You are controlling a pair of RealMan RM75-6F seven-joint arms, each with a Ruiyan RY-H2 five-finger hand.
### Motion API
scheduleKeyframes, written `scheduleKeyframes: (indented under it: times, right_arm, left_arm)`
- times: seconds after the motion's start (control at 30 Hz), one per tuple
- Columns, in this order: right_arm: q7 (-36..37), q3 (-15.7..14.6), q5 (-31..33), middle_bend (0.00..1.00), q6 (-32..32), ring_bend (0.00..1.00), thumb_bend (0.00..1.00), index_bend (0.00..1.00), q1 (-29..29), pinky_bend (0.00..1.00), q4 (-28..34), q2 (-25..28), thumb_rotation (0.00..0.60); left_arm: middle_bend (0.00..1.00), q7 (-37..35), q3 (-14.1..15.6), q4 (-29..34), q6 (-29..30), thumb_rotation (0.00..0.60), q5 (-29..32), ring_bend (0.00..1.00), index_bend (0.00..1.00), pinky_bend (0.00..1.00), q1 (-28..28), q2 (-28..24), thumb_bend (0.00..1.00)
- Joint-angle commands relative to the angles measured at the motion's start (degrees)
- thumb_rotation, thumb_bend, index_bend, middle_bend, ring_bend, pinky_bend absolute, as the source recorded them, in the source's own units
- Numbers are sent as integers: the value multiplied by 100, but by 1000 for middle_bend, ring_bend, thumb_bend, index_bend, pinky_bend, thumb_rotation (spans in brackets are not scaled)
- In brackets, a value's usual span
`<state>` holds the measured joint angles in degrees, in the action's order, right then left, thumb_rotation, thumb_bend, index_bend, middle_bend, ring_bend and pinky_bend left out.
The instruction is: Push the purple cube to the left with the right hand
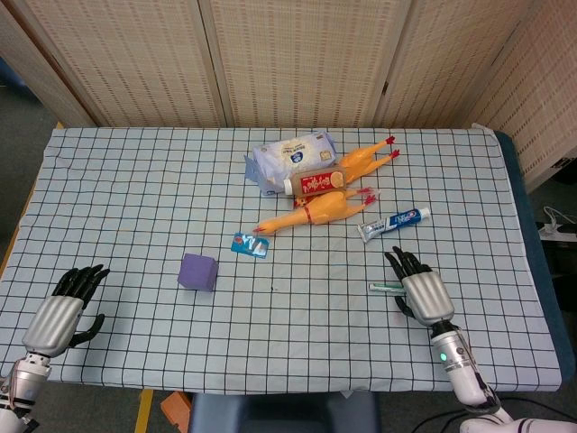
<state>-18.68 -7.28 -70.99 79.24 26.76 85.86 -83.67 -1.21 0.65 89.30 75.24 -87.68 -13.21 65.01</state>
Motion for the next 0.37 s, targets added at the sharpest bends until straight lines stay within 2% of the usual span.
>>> scheduleKeyframes:
  times: [0.03, 0.1, 0.23, 0.37]
  right_arm:
    - [497, -251, -939, 0, 1199, 39, 236, 0, -713, 290, 645, 810, 600]
    - [514, -317, -1190, 0, 1639, 9, 225, 0, -996, 214, 628, 958, 600]
    - [629, -286, -1326, 0, 2301, 0, 211, 0, -1601, 75, 124, 947, 600]
    - [996, -212, -1306, 0, 2100, 0, 203, 0, -1707, 32, 90, 1150, 600]
  left_arm:
    - [0, 74, -18, 14, 51, 600, 40, 0, 0, 46, 31, 3, 456]
    - [0, 145, -37, 35, 133, 600, 45, 0, 0, 46, 64, 10, 456]
    - [0, 380, -48, 95, 377, 600, -14, 0, 0, 46, 166, 49, 456]
    - [0, 622, -42, 143, 507, 600, -30, 0, 0, 45, 241, 107, 456]
